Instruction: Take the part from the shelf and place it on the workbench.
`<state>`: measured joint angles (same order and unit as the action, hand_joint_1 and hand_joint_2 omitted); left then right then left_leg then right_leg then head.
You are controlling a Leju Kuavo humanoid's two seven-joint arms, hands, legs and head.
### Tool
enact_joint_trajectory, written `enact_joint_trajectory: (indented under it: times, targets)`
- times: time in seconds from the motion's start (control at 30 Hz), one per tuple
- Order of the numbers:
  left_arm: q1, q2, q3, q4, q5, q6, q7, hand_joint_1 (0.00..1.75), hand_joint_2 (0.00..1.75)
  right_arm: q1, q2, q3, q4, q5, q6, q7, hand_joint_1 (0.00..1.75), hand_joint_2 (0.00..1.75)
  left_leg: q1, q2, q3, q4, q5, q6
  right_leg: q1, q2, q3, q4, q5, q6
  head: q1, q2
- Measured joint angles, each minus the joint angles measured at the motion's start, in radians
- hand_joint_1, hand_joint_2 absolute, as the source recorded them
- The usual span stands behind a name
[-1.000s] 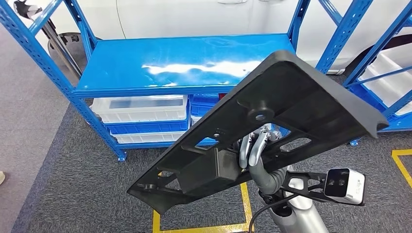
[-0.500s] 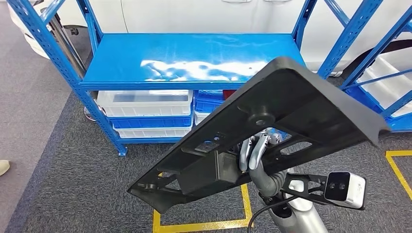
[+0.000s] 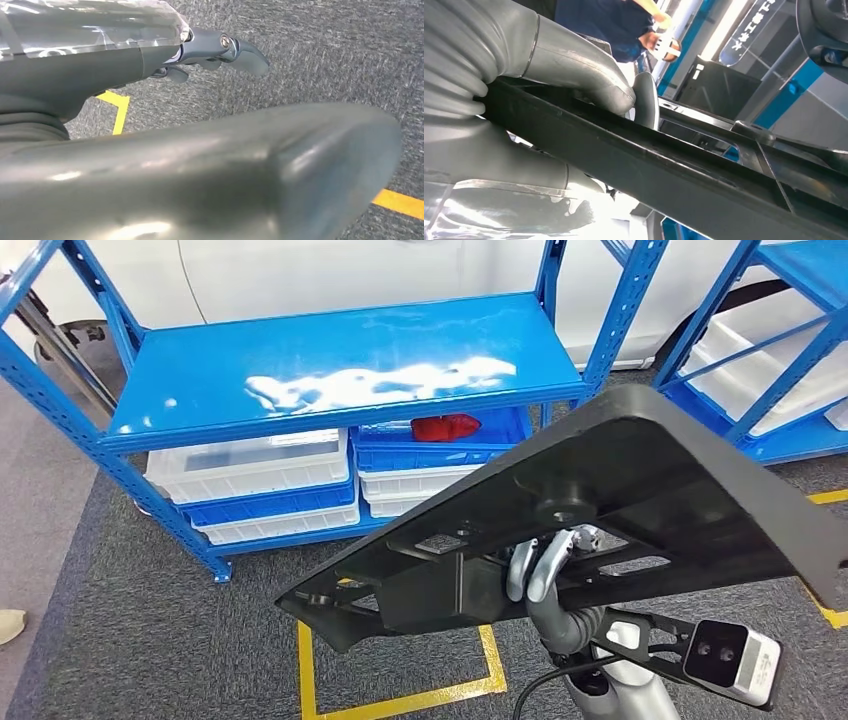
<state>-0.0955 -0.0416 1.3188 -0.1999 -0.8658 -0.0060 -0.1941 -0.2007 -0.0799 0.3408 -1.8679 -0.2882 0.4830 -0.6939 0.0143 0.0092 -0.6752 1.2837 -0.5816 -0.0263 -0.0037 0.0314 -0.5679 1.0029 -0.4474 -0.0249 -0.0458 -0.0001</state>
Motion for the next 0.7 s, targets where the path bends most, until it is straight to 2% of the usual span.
enact_joint_trajectory:
  times: [0.03,0.07,0.1,0.13,0.17,0.2,0.23,0.27,0.3,0.37,0.4,0.43,0.47,0.5,0.53,0.57,0.63,0.67,0.7]
  targets:
    - [0.000,0.000,0.002,0.000,0.001,0.004,0.000,0.00,0.00,0.004,-0.001,-0.002,-0.002,-0.001,0.001,0.000,1.75,1.75,0.001,-0.004,0.021,-0.043,0.031,0.000,-0.001,0.011,0.000,0.003,0.000,0.001,0.000,0.000]
    - [0.001,0.001,0.004,0.000,0.002,0.010,-0.001,0.00,0.00,0.006,-0.002,-0.004,-0.005,-0.003,0.004,-0.001,1.75,1.75,0.004,-0.018,0.053,-0.110,0.068,0.001,-0.001,0.023,-0.001,0.007,-0.002,0.004,0.000,0.000]
    - [0.001,0.001,0.005,0.000,0.002,0.019,-0.003,0.00,0.00,0.006,-0.002,-0.005,-0.007,-0.005,0.007,-0.001,1.75,1.75,0.007,-0.041,0.083,-0.175,0.092,0.002,0.000,0.034,-0.004,0.013,-0.003,0.009,0.000,0.000]
    - [0.001,0.001,0.006,0.000,0.001,0.031,-0.007,0.00,0.00,0.007,-0.002,-0.007,-0.010,-0.008,0.012,-0.001,1.75,1.75,0.010,-0.062,0.106,-0.223,0.106,0.004,0.000,0.045,-0.010,0.018,-0.004,0.014,0.000,0.000]
    - [0.002,0.002,0.007,0.000,0.000,0.043,-0.013,0.00,0.00,0.009,-0.002,-0.009,-0.013,-0.008,0.016,-0.001,1.75,1.75,0.010,-0.077,0.116,-0.248,0.109,0.006,0.000,0.055,-0.016,0.022,-0.003,0.021,0.000,0.000]
    - [0.002,0.002,0.008,0.000,-0.003,0.053,-0.020,0.00,0.00,0.013,-0.002,-0.012,-0.017,-0.006,0.018,-0.002,1.75,1.75,0.009,-0.080,0.118,-0.253,0.105,0.010,-0.001,0.066,-0.023,0.024,0.000,0.028,0.000,0.000]
    - [0.002,0.002,0.008,0.000,-0.007,0.062,-0.027,0.00,0.00,0.020,-0.002,-0.017,-0.023,-0.001,0.020,-0.002,1.75,1.75,0.010,-0.070,0.117,-0.254,0.106,0.015,-0.003,0.076,-0.028,0.024,0.003,0.035,0.000,0.000]
    - [0.001,0.002,0.009,0.000,-0.011,0.068,-0.032,0.00,0.00,0.027,-0.002,-0.023,-0.031,0.007,0.021,-0.002,1.75,1.75,0.010,-0.060,0.116,-0.257,0.109,0.022,-0.003,0.076,-0.031,0.026,0.003,0.041,0.000,0.000]
    - [0.000,0.001,0.009,0.000,-0.015,0.073,-0.036,0.00,0.00,0.034,-0.002,-0.028,-0.039,0.014,0.021,-0.002,1.75,1.75,0.011,-0.049,0.116,-0.260,0.112,0.029,-0.002,0.062,-0.037,0.039,-0.006,0.046,0.000,0.000]
    - [0.001,0.001,0.009,0.000,-0.025,0.077,-0.040,0.00,0.00,0.041,0.000,-0.035,-0.053,0.023,0.020,-0.002,1.75,1.75,0.011,-0.024,0.115,-0.264,0.115,0.040,-0.002,0.013,-0.076,0.123,-0.057,0.054,0.000,0.000]
    - [0.003,0.001,0.008,0.000,-0.030,0.077,-0.041,0.00,0.00,0.044,0.000,-0.037,-0.059,0.027,0.017,-0.002,1.75,1.75,0.009,-0.011,0.114,-0.264,0.115,0.043,-0.002,-0.007,-0.108,0.190,-0.091,0.057,0.000,0.000]
    - [0.005,0.001,0.006,0.000,-0.037,0.077,-0.041,0.00,0.00,0.049,0.001,-0.039,-0.064,0.033,0.014,-0.002,1.75,1.75,0.007,0.003,0.112,-0.264,0.115,0.045,-0.004,-0.018,-0.139,0.256,-0.119,0.060,0.000,0.000]
    - [0.005,0.001,0.003,0.000,-0.044,0.075,-0.040,0.00,0.00,0.054,0.001,-0.040,-0.069,0.039,0.010,-0.002,1.75,1.75,0.006,0.016,0.111,-0.264,0.115,0.045,-0.005,-0.023,-0.158,0.298,-0.130,0.061,0.000,0.000]
    - [0.005,0.001,-0.001,0.000,-0.050,0.073,-0.037,0.00,0.00,0.059,0.001,-0.042,-0.074,0.043,0.006,-0.002,1.75,1.75,0.005,0.028,0.111,-0.264,0.114,0.045,-0.005,-0.026,-0.158,0.304,-0.123,0.061,0.000,0.000]
    - [0.004,0.001,-0.005,0.000,-0.054,0.071,-0.034,0.00,0.00,0.062,0.001,-0.043,-0.080,0.046,0.004,-0.002,1.75,1.75,0.004,0.040,0.112,-0.264,0.114,0.045,-0.005,-0.030,-0.137,0.268,-0.099,0.058,0.000,0.000]
    - [0.003,0.001,-0.009,0.000,-0.057,0.069,-0.031,0.00,0.00,0.063,0.001,-0.045,-0.085,0.047,0.002,-0.002,1.75,1.75,0.003,0.051,0.113,-0.264,0.114,0.044,-0.003,-0.043,-0.098,0.199,-0.065,0.053,0.000,0.000]
    - [0.002,-0.001,-0.014,0.000,-0.061,0.059,-0.026,0.00,0.00,0.060,0.002,-0.045,-0.096,0.047,0.000,0.000,1.75,1.75,-0.001,0.070,0.116,-0.263,0.112,0.040,0.008,-0.087,-0.027,0.065,-0.023,0.038,0.000,0.000]
    - [0.002,-0.002,-0.014,0.000,-0.061,0.053,-0.024,0.00,0.00,0.058,0.002,-0.045,-0.099,0.049,-0.001,0.002,1.75,1.75,-0.003,0.080,0.117,-0.263,0.111,0.036,0.014,-0.101,-0.011,0.030,-0.015,0.030,0.000,0.000]
    - [0.002,-0.003,-0.015,0.000,-0.061,0.049,-0.022,0.00,0.00,0.056,0.003,-0.044,-0.101,0.052,-0.002,0.004,1.75,1.75,-0.005,0.090,0.118,-0.264,0.110,0.031,0.018,-0.103,-0.009,0.018,-0.016,0.024,0.000,0.000]
